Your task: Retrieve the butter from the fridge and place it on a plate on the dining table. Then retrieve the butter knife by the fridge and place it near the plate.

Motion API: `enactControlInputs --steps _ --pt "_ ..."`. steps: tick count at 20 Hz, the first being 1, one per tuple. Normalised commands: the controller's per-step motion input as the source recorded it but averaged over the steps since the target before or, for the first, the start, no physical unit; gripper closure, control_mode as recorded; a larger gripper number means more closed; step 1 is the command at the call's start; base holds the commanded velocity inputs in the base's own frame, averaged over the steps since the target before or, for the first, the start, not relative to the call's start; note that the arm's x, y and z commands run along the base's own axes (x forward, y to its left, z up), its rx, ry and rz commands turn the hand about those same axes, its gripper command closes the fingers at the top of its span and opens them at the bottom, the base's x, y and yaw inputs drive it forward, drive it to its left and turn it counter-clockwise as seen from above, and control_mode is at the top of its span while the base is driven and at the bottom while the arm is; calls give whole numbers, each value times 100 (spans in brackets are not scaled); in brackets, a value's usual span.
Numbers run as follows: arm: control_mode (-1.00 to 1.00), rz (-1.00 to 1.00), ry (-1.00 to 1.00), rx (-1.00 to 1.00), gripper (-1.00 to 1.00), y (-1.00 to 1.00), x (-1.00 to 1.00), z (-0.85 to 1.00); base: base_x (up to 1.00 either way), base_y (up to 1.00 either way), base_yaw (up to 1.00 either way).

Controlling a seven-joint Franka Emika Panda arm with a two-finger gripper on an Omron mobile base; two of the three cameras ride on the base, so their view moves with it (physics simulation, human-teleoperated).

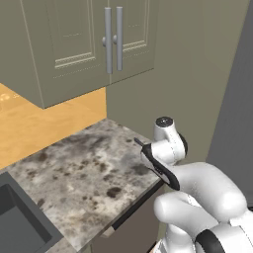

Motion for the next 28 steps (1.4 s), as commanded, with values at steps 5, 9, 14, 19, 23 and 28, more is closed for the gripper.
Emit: enactControlInputs --steps 5,9,14,19,23,28 --pt "-100 0 5 -2 -100 0 47 -12 0 0 0" --pt "-100 1 1 0 -100 -10 39 0 0 0 0" --pt "-100 2 1 9 -100 -18 52 2 0 0 0" --pt "-100 0 0 7 -100 -1 50 -7 0 0 0" --pt "-100 0 0 2 -100 0 42 -5 0 0 0" --pt "-100 0 0 0 -100 2 42 -14 0 0 0"
